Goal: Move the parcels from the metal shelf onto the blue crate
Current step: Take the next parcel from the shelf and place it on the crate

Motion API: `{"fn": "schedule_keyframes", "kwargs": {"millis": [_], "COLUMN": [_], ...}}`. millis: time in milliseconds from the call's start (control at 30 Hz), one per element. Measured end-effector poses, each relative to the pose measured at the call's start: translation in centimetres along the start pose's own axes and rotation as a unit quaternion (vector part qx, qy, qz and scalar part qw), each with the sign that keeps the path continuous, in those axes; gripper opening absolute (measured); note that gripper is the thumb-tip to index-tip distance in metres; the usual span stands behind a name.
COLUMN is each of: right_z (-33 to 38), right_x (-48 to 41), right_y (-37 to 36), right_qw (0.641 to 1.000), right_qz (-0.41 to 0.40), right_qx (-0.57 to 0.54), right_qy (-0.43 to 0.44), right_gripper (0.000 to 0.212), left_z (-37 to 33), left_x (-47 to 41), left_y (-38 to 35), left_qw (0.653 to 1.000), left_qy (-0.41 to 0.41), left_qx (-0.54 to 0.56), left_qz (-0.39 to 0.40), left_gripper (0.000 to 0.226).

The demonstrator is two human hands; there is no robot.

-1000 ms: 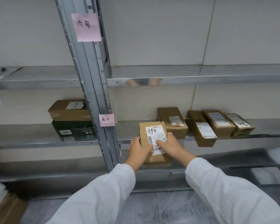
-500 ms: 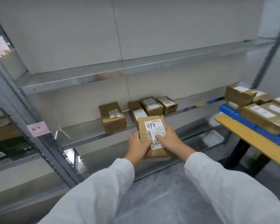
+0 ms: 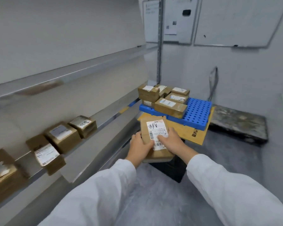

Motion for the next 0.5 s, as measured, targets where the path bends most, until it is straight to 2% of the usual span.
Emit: {"fn": "schedule_keyframes", "kwargs": {"millis": [200,367,500], "right_z": [-1.5,-1.2,-3.5], "right_x": [-6.9,-12.9,-15.5], "right_y": [7.4,12.2,16.5], "right_qw": [0.997,0.994,0.987], "right_qz": [-0.071,-0.107,-0.152], "right_qx": [0.004,0.018,0.004], "right_qy": [-0.020,-0.031,-0.057], "right_gripper": [0.044,0.043,0.047], "left_z": [-5.7,-9.9,-13.7], "left_x": [-9.3,-16.3,-20.3], "left_y": [-6.4,-10.4,-14.5], "left_qw": [0.996,0.990,0.982], "left_qy": [-0.067,-0.097,-0.128], "left_qx": [0.005,0.023,-0.008], "left_qz": [0.053,0.099,0.139], "left_gripper": [0.056,0.041,0.047]}}
Point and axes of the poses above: each hand's wrist, its own x-axis away from the middle knuckle, its own y-axis out of the back of the hand, z = x × y, the point moved 10 cm from there along -x, towards the middle knuckle, and after that the axes turned 11 degrees about -x, right-handed, at the moved point
